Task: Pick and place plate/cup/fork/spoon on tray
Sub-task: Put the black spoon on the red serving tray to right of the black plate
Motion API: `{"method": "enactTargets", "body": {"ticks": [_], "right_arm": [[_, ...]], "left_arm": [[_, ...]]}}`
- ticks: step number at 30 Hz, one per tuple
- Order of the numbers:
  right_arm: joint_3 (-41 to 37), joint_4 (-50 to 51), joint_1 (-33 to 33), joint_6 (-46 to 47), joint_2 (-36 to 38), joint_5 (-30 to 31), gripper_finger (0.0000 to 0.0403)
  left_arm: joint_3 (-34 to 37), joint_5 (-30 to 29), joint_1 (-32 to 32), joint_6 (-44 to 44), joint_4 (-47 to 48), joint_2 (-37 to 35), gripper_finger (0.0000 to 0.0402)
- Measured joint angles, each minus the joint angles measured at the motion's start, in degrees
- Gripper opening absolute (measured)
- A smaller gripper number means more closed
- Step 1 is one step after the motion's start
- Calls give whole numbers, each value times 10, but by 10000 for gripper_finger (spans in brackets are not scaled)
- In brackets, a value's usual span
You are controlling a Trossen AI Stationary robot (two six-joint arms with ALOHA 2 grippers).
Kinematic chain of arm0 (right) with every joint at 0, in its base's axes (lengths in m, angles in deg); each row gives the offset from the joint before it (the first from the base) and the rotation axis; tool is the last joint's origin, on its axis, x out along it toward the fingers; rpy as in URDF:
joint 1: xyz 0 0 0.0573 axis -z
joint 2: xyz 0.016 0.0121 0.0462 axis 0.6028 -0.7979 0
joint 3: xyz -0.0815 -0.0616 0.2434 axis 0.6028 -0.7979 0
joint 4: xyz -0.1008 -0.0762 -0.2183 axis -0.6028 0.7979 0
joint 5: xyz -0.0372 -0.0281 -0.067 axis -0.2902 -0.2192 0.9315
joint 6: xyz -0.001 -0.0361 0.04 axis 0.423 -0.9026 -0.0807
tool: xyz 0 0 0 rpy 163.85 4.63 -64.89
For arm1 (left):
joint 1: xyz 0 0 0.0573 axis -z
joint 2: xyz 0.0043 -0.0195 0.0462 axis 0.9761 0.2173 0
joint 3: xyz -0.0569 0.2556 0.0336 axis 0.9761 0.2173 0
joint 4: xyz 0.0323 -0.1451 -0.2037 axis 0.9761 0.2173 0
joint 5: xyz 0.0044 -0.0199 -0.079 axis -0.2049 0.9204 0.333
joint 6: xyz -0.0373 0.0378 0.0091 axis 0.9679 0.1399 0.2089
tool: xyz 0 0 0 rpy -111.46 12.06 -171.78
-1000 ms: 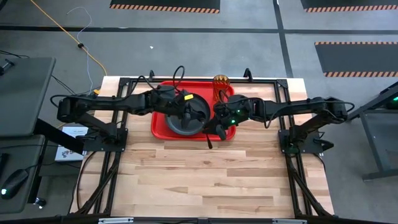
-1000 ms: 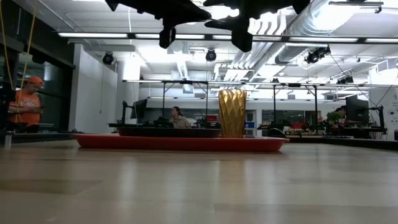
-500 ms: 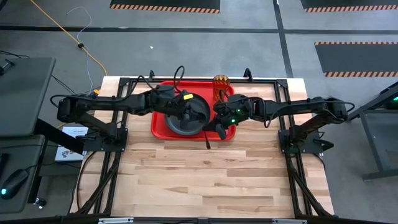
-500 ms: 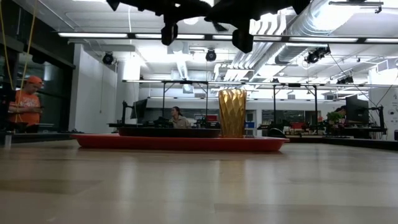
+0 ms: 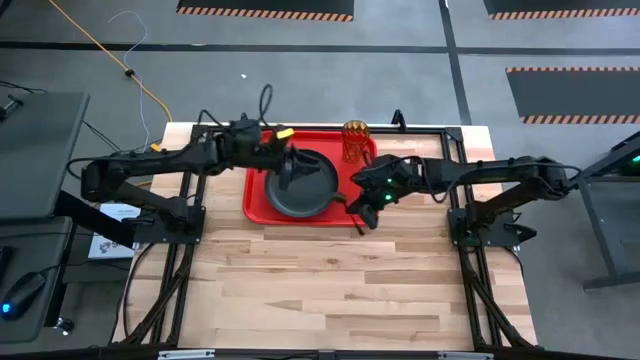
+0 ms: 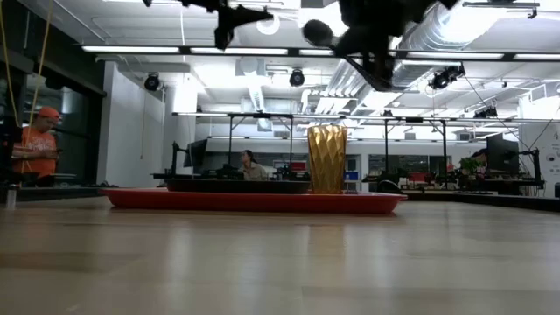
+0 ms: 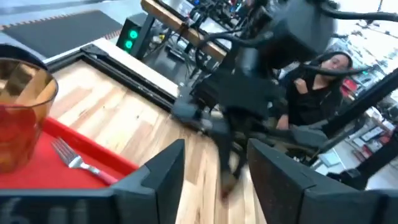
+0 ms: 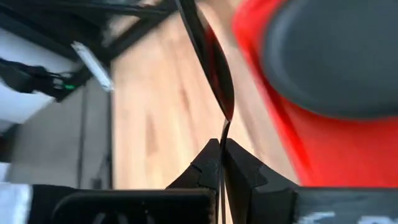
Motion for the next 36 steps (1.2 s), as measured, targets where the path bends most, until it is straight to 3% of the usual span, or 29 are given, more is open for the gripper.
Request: {"method": "enactTargets", "body": {"ticks": [3,7,12,16,21,28,36], "right_arm": [[-40,35,1,3,39,13,0],[-161,-33,-1,81,119,23,0],[-362,-271,-12,275,202,68,0],[-449,-452,-14,381,200,134,0],[-443,-493,12,396,158,160,0],[-388,-495,67,338,101,84,0],[-378,-494,79,334,93,51,0]], "left_arm": [[0,3,-16,-15,13,-35,174],[0,1,-33,-30,31,-88,175],[0,-37,-35,-45,31,-140,169],[0,-74,-30,-50,29,-162,168],[0,-78,-24,-55,18,-170,168],[0,-78,-22,-55,11,-164,168],[0,-78,-22,-55,10,-164,168]]}}
